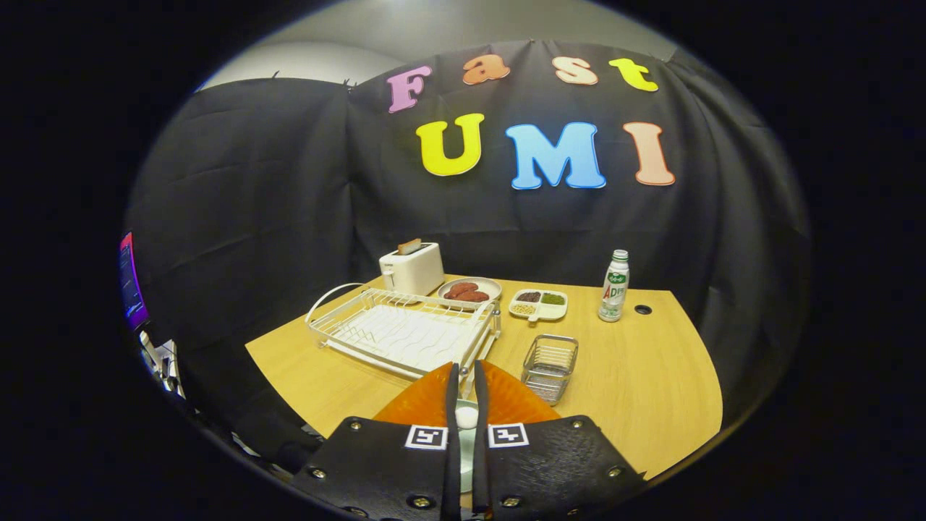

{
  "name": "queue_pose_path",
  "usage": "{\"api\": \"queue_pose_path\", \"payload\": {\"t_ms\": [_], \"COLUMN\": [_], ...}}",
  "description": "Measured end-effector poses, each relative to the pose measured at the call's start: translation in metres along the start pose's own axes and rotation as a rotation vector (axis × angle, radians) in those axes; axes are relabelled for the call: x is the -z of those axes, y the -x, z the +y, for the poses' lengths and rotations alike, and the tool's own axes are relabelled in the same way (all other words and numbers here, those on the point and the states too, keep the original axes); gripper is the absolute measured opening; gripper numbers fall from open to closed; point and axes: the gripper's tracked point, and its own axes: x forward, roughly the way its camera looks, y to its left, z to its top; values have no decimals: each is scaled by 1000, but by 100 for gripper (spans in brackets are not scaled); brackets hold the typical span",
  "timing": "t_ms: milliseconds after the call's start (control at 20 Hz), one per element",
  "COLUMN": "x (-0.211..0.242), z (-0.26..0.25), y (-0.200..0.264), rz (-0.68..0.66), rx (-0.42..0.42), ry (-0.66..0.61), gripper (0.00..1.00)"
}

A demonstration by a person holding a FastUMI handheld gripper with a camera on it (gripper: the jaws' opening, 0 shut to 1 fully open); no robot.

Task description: Take the plate from the dish rack, then take the spoon from the basket and place it into the plate.

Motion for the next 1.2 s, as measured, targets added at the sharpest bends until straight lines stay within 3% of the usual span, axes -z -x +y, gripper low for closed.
{"api": "queue_pose_path", "payload": {"t_ms": [250,900,1200], "x": [10,36,28], "z": [25,55,49], "y": [-23,-72,-75], "rz": [39,147,128], "rx": [-60,-123,-108], "ry": [32,84,102], "gripper": [6,6,17]}}
